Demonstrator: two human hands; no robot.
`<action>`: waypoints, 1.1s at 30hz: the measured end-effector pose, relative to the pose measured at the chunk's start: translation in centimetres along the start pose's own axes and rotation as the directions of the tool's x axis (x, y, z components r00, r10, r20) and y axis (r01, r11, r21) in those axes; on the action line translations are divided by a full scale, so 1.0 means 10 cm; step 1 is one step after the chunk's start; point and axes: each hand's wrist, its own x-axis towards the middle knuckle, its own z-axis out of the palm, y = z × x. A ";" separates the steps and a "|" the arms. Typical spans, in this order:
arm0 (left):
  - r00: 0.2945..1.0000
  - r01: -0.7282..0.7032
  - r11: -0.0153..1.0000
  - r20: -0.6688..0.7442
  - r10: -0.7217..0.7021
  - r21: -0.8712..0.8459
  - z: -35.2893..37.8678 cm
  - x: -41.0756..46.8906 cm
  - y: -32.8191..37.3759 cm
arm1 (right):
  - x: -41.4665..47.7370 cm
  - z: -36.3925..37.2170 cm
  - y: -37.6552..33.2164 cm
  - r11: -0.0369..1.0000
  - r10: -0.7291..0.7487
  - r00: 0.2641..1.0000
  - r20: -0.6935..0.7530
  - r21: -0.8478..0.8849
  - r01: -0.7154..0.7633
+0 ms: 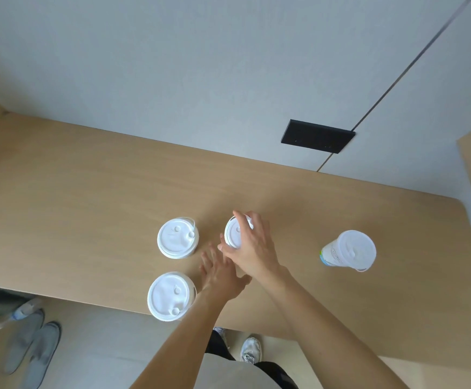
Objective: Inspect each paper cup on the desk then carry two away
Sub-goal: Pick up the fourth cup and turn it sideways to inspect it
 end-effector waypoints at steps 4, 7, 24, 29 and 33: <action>1.000 0.010 1.000 0.003 -0.010 -0.007 0.02 0.01 0.02 | 0.05 -0.03 -0.02 1.000 0.021 0.999 0.026 -0.005 -0.021; 1.000 0.009 1.000 0.003 -0.009 -0.001 0.02 -0.01 0.03 | 0.05 -0.05 -0.02 1.000 0.019 0.999 0.046 -0.016 -0.018; 0.984 -0.104 0.995 0.148 0.102 0.009 0.51 -0.54 0.37 | -0.40 -0.65 0.64 1.000 0.000 0.998 -0.057 0.006 0.001; 0.968 -0.241 0.969 0.094 0.234 0.062 0.66 -0.59 1.27 | -0.57 -1.14 1.44 0.993 0.071 0.980 -0.186 -0.080 -0.087; 0.969 -0.246 0.958 0.027 0.245 0.150 0.74 -0.44 1.91 | -0.61 -1.46 2.04 0.979 0.194 0.964 -0.182 -0.027 -0.202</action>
